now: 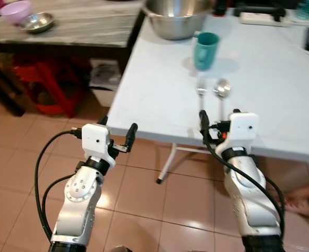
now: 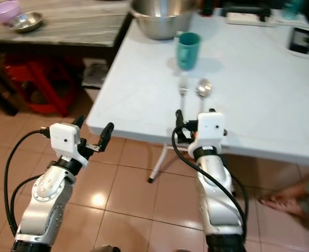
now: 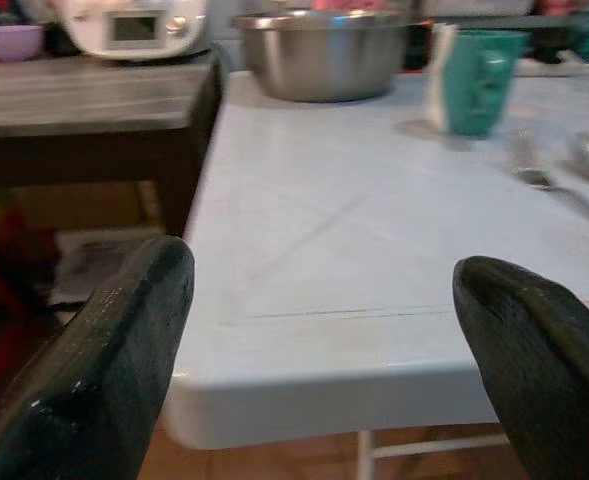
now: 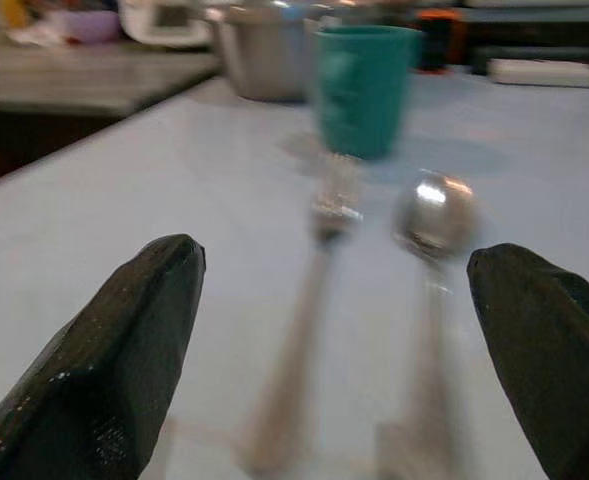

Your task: Setting the table

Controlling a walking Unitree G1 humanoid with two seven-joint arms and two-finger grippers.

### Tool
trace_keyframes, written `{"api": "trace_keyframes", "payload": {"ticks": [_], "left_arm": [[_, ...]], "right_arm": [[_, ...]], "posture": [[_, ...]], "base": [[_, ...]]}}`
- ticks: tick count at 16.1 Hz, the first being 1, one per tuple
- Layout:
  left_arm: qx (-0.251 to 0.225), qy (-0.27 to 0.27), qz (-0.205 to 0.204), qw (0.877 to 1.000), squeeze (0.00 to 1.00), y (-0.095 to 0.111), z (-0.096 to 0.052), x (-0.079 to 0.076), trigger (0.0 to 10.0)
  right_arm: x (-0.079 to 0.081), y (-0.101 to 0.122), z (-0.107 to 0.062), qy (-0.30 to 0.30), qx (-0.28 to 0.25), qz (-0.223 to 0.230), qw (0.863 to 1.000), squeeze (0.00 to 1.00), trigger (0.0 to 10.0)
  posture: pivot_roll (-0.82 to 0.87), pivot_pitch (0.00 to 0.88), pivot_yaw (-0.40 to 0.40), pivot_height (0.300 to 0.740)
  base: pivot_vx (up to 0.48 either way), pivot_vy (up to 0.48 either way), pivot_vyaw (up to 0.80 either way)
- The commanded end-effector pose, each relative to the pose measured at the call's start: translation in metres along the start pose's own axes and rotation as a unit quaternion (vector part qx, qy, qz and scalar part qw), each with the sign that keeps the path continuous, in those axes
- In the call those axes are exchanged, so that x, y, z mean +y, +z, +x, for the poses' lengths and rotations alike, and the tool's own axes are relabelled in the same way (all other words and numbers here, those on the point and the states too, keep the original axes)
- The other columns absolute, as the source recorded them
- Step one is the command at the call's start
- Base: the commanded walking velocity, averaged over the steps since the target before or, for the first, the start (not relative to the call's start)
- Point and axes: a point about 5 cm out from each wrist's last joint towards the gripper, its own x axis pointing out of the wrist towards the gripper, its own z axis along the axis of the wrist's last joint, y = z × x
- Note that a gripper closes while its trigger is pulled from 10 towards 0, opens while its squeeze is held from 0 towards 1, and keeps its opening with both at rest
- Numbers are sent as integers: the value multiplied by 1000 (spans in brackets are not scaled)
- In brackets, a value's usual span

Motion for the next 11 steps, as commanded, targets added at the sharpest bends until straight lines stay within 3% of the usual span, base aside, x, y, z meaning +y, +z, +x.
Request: {"api": "trace_keyframes", "payload": {"ticks": [1, 7, 11], "left_arm": [[6, -5, -4, 1000, 0, -3, 0, 1, 10000], [2, -14, 6, 1000, 0, 0, 5, 2, 10000], [23, -22, -10, 999, 0, -10, -6, -8, 10000]], "right_arm": [[6, 1, 2, 8, -6, 4, 1000, 0, 10000], [13, 4, 8, 3, -18, -5, 1000, 0, 10000], [10, 0, 7, -11, -12, -5, 1000, 0, 10000]], "posture": [[-114, 217, 85, 740], [-114, 237, 62, 740], [-112, 246, 60, 740]], "base": [[0, 0, 0], [0, 0, 0], [0, 0, 0]]}}
